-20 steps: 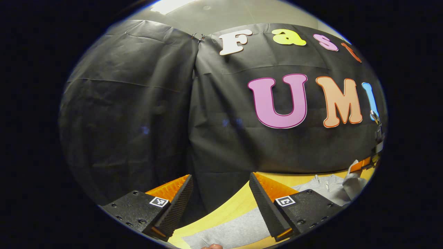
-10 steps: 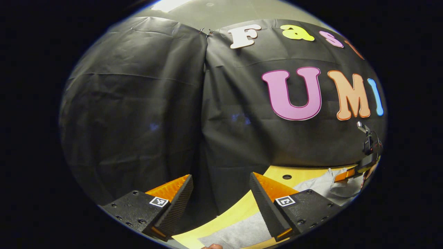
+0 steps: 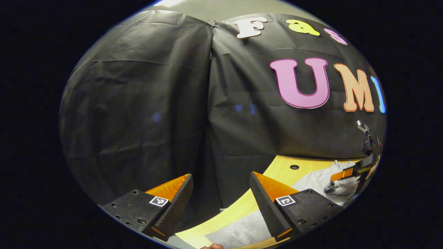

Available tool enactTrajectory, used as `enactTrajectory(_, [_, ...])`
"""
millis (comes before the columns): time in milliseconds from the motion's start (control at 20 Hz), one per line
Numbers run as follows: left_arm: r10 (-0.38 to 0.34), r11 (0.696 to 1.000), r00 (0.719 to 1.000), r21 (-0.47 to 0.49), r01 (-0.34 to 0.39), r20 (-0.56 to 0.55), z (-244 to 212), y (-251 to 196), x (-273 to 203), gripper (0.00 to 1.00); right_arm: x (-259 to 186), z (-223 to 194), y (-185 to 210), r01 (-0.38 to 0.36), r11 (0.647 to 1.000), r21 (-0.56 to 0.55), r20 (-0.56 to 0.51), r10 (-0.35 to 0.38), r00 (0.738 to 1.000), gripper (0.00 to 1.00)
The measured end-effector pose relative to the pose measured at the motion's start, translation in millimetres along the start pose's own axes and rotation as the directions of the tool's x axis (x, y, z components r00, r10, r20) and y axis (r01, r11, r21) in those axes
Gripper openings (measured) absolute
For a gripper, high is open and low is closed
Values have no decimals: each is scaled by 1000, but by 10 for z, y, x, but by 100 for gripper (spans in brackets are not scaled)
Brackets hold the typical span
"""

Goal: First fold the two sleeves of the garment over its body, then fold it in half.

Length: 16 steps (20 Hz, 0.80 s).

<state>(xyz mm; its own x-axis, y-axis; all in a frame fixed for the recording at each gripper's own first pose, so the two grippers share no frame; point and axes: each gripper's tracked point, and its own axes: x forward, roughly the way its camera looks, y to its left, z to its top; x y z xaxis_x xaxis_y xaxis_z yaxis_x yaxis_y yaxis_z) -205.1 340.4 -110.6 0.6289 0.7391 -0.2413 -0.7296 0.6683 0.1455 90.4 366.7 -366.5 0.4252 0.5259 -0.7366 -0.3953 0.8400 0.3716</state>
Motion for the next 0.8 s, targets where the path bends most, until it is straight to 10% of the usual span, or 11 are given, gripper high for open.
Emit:
enactTrajectory(100, [-4,1000,999,-21,3,-48,-201,10,28,97,-169,127,30,-11,1000,-10,37,11,999,100])
enactTrajectory(800, [-46,997,893,-72,15,-448,-1988,-152,-242,97,-1188,659,-575,21,999,24,199,-26,980,98])
